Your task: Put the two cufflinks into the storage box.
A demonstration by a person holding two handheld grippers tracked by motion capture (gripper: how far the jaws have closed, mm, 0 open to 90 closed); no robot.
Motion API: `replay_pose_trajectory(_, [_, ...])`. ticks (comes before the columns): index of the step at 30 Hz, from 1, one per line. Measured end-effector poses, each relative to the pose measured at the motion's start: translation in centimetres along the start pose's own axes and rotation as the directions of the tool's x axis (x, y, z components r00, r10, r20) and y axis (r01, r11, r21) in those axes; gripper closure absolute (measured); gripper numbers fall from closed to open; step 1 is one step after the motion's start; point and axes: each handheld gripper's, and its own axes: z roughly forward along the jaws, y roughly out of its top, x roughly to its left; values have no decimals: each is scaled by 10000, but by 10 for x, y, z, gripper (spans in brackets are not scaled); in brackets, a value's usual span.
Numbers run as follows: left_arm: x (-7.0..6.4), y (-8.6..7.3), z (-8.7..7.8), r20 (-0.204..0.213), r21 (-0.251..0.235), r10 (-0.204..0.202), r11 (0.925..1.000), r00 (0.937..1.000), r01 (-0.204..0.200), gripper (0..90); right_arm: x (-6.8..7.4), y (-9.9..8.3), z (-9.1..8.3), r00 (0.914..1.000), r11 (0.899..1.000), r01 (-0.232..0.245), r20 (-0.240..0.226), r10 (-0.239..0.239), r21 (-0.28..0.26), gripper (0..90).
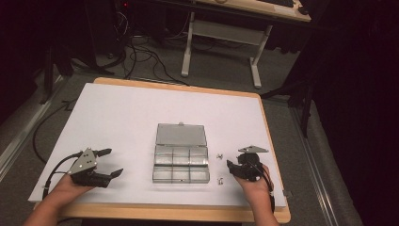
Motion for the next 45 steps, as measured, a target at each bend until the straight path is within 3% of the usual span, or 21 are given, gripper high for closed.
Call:
replay_pose_trajectory(8, [1,0,1,156,90,21,10000,9999,-22,162,1,9,-2,9998,9957,177,-23,-175,912,506])
replay_pose_trajectory(21, [-2,1,1,197,128,315,9994,9993,-318,174,4,16,-6,9985,9802,493,-331,-438,1916,501])
replay_pose_trajectory(27, [1,1,2,363,172,105,9998,9993,-111,177,2,17,-4,9981,9738,503,-456,-412,2218,496])
replay_pose_trajectory(33, [-1,1,2,353,187,238,9995,9991,-245,178,2,15,-3,9974,9627,641,-488,-531,2629,493])
replay_pose_trajectory(41, [-3,0,0,241,31,376,9993,9990,-377,183,4,19,-3,9950,9405,932,-632,-767,3267,495])
replay_pose_trajectory(45, [-1,0,1,351,48,245,9997,9991,-246,186,6,20,-3,9945,9301,984,-698,-787,3540,494])
